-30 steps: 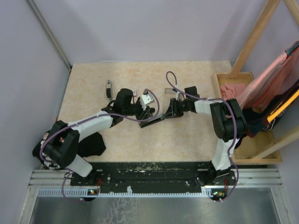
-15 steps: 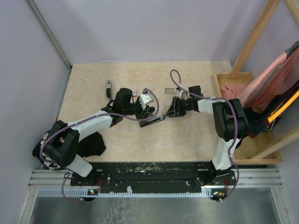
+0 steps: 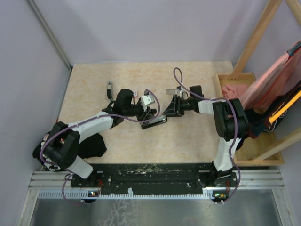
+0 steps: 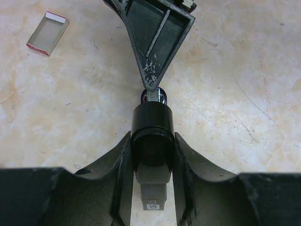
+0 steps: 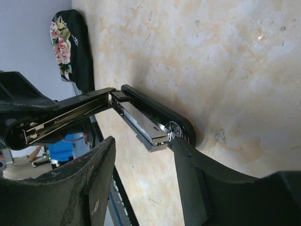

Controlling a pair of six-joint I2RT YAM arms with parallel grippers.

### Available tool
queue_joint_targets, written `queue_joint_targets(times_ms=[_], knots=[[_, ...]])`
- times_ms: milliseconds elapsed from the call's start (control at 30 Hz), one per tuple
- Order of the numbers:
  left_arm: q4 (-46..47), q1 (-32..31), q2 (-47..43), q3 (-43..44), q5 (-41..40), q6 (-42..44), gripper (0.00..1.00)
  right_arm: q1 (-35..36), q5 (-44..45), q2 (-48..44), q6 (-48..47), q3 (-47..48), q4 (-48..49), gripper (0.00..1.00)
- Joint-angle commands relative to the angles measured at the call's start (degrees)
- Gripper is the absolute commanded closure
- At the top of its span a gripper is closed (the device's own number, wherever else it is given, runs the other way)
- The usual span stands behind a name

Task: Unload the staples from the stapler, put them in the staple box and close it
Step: Unload the staple at the center of the board.

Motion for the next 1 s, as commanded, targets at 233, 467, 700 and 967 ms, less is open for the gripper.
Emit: queue_joint_targets(times_ms=[233, 467, 700, 967], knots=[[3.3, 0.27, -1.66, 1.85, 1.94, -0.3, 1.0, 0.78, -3.85, 1.56, 3.05, 1.06, 4.86, 0.47], [3.62, 0.29, -2.24, 1.44, 1.35, -0.33, 1.0, 1.36, -3.39, 2.16, 3.13, 0.76, 4.73, 0.47], [4.16, 0.29, -2.04, 1.28, 1.23, -0.76, 1.0, 1.91, -4.24, 3.03, 3.64, 0.72, 5.04, 0.47], [4.88, 0.29, -2.21, 0.77, 1.7, -0.68, 1.0, 2.64, -6.97, 4.78, 7.13, 0.27, 8.59, 0.46]])
